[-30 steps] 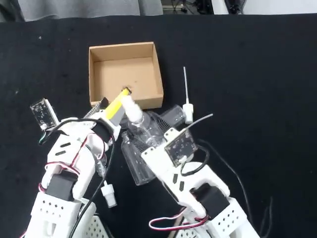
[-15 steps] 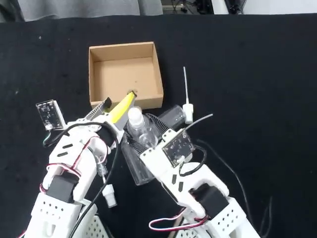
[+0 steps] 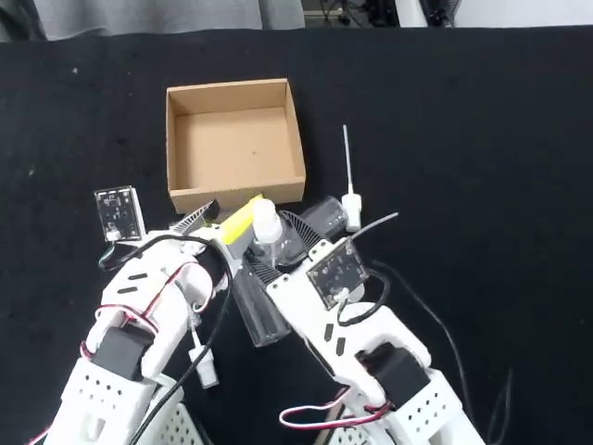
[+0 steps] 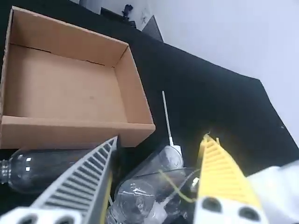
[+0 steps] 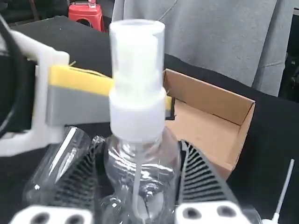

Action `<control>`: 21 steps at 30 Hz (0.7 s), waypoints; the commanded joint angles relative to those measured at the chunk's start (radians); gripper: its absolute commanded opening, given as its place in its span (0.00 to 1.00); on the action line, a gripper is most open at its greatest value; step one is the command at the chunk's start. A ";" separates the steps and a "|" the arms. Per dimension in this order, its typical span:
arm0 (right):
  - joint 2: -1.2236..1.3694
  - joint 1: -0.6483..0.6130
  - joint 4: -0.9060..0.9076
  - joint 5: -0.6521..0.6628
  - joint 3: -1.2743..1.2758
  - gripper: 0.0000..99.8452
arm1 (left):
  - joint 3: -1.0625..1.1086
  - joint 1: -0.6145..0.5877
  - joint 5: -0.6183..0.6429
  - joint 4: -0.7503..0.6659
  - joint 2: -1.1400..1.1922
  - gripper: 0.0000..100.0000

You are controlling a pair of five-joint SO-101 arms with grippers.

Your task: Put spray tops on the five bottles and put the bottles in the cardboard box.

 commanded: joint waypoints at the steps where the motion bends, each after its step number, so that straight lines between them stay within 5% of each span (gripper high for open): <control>1: -0.015 0.020 -0.006 -0.003 -0.016 0.06 | -0.030 0.028 -0.014 0.003 0.000 0.26; 21: -0.015 0.020 -0.005 0.003 0.015 0.06 | -0.025 0.044 -0.021 0.008 0.000 0.26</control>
